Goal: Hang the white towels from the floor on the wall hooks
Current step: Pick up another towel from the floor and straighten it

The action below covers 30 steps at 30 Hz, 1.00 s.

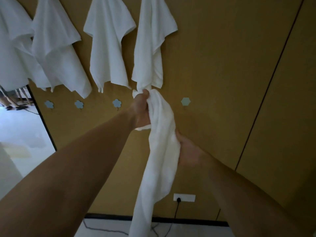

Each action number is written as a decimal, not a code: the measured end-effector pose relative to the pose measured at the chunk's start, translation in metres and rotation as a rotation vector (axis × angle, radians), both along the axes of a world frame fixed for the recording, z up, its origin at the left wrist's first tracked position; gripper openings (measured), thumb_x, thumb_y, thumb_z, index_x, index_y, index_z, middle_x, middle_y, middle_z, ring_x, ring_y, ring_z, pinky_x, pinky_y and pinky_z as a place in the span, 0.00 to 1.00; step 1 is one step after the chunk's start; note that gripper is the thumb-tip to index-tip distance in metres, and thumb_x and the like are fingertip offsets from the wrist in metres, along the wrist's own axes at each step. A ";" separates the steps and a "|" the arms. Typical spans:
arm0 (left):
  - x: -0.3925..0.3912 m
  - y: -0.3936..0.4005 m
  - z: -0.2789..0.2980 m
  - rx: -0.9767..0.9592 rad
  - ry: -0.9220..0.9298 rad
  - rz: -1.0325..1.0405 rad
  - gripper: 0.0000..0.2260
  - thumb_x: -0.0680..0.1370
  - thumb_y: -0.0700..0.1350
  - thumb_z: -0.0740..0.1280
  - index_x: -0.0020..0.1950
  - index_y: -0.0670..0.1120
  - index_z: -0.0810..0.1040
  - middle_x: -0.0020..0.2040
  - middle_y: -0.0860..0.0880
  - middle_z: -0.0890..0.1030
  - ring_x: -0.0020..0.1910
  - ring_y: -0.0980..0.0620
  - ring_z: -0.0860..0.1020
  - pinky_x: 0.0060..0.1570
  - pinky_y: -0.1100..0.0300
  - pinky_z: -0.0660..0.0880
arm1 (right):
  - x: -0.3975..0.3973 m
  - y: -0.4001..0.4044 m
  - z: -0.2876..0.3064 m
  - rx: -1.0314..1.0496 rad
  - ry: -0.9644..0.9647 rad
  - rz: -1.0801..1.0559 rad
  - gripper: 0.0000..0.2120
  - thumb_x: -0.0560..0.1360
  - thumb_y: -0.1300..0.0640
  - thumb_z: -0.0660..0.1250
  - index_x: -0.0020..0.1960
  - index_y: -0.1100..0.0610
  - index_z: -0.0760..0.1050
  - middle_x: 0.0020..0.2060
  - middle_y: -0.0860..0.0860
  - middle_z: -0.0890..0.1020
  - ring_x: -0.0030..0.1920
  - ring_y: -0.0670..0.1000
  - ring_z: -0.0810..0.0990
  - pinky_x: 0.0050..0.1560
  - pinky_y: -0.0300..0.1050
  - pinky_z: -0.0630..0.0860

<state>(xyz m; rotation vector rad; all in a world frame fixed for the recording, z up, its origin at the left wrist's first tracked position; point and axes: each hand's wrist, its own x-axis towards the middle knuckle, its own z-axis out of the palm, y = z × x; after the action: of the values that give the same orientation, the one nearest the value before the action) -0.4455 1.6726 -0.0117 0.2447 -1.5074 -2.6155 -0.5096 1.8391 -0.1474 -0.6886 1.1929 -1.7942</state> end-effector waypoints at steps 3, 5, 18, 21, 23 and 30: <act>-0.001 -0.006 -0.010 -0.038 0.036 -0.010 0.31 0.80 0.63 0.57 0.71 0.40 0.69 0.58 0.41 0.80 0.53 0.43 0.81 0.54 0.45 0.78 | 0.001 0.004 0.000 0.059 -0.119 0.019 0.19 0.75 0.50 0.72 0.63 0.56 0.80 0.63 0.57 0.80 0.65 0.57 0.77 0.63 0.53 0.75; 0.006 -0.013 -0.029 -0.155 -0.025 -0.102 0.33 0.75 0.62 0.69 0.68 0.39 0.70 0.61 0.39 0.76 0.58 0.42 0.76 0.64 0.43 0.71 | -0.002 0.000 0.012 -0.050 -0.102 -0.026 0.16 0.79 0.51 0.66 0.63 0.56 0.80 0.63 0.57 0.80 0.66 0.56 0.77 0.61 0.51 0.76; 0.030 -0.046 -0.097 -0.344 -0.276 -0.027 0.20 0.77 0.56 0.68 0.62 0.44 0.78 0.58 0.44 0.82 0.58 0.43 0.80 0.51 0.48 0.80 | -0.008 -0.009 0.018 -0.031 -0.196 -0.281 0.21 0.76 0.57 0.70 0.67 0.61 0.75 0.61 0.58 0.81 0.60 0.57 0.81 0.59 0.54 0.78; 0.029 -0.043 -0.093 -0.206 -0.196 -0.034 0.22 0.77 0.57 0.67 0.63 0.42 0.79 0.60 0.44 0.81 0.59 0.43 0.80 0.58 0.46 0.77 | -0.004 -0.007 0.012 -0.119 -0.263 -0.231 0.20 0.78 0.49 0.67 0.63 0.62 0.79 0.63 0.59 0.79 0.63 0.59 0.79 0.57 0.55 0.79; 0.027 -0.039 -0.089 -0.154 -0.164 -0.081 0.23 0.79 0.57 0.65 0.65 0.41 0.77 0.61 0.43 0.81 0.60 0.43 0.80 0.62 0.45 0.75 | 0.000 -0.007 0.007 -0.145 -0.294 -0.138 0.29 0.77 0.37 0.63 0.67 0.59 0.77 0.68 0.58 0.76 0.68 0.59 0.75 0.63 0.57 0.75; 0.023 -0.051 -0.073 -0.087 -0.224 0.061 0.24 0.78 0.60 0.64 0.62 0.41 0.78 0.55 0.42 0.84 0.52 0.42 0.83 0.46 0.48 0.81 | 0.004 -0.006 0.007 -0.276 -0.401 -0.170 0.43 0.70 0.28 0.62 0.72 0.60 0.70 0.70 0.62 0.73 0.69 0.65 0.72 0.72 0.63 0.63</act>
<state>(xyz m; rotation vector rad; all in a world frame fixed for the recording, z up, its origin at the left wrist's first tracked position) -0.4221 1.6213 -0.0848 0.5823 -1.6467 -2.5385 -0.5053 1.8332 -0.1409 -0.3576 0.7618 -2.1409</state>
